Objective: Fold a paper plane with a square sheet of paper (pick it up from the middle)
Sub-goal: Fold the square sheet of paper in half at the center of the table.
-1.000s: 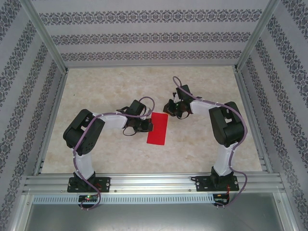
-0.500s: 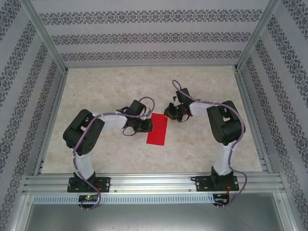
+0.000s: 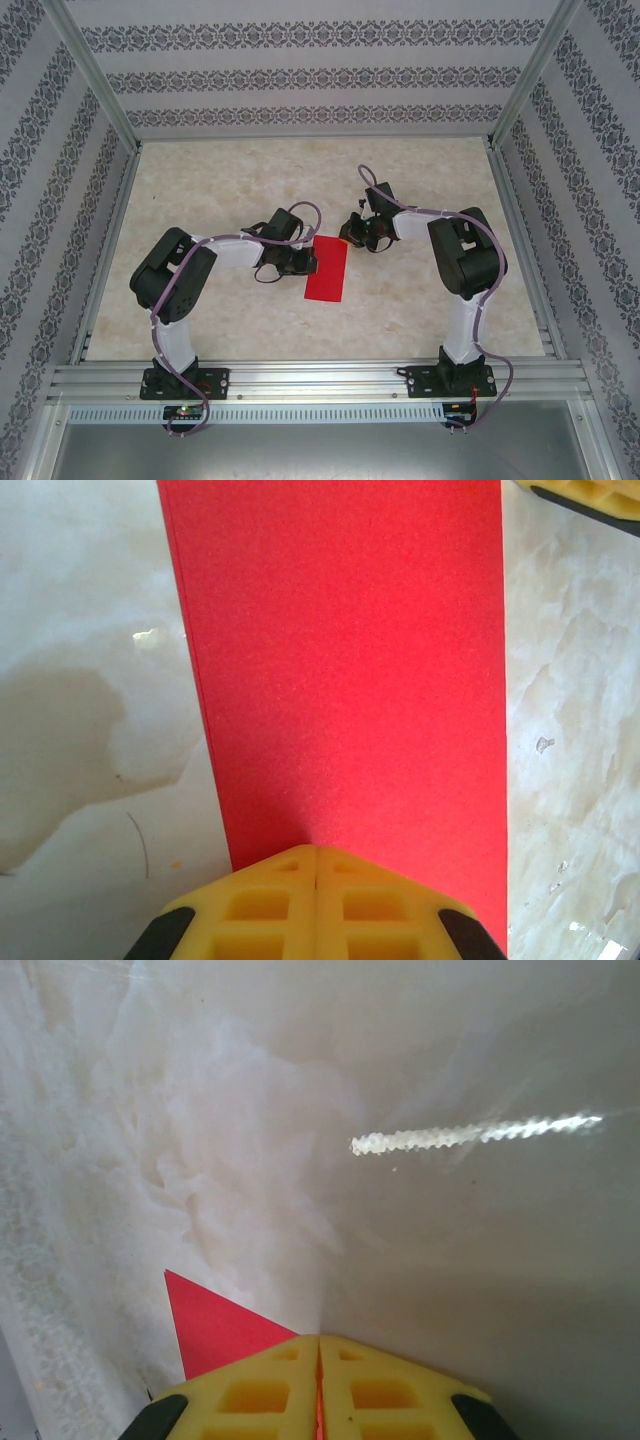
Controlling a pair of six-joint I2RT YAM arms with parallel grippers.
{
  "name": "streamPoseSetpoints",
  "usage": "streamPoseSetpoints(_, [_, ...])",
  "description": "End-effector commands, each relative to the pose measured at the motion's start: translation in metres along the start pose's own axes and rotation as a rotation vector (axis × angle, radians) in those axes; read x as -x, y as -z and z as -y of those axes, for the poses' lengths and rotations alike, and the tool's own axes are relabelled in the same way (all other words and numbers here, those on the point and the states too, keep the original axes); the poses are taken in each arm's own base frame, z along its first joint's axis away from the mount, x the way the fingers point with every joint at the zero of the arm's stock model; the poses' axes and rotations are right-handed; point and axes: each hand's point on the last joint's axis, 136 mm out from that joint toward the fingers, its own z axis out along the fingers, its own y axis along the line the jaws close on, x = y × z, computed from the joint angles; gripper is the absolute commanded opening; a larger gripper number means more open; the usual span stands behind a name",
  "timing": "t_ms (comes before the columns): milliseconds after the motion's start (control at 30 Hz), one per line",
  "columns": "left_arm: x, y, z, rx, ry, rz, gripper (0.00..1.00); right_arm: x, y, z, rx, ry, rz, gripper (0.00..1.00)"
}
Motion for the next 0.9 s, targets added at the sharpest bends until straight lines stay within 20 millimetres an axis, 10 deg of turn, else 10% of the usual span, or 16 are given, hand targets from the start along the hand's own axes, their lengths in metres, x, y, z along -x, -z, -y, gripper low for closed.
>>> streamPoseSetpoints(0, [-0.034,-0.002,-0.021,0.088,0.028,-0.098,0.0,-0.008,-0.007,0.021,-0.058,-0.034,-0.015,0.1])
streamPoseSetpoints(267, [-0.011,0.021,0.012,0.015,0.025,-0.027,0.04,0.014,0.064,-0.049,0.029,0.094,0.101,0.15])
streamPoseSetpoints(400, [0.005,0.047,0.03,-0.017,0.011,0.04,0.16,0.0,0.083,-0.049,0.0,0.112,0.135,0.17])
streamPoseSetpoints(667, [0.021,0.085,0.002,-0.039,0.133,0.145,0.21,-0.052,0.072,-0.045,0.0,0.107,0.116,0.17])
streamPoseSetpoints(867, [0.019,0.087,0.021,-0.165,0.119,0.113,0.21,-0.094,0.055,-0.053,0.062,0.097,0.089,0.14])
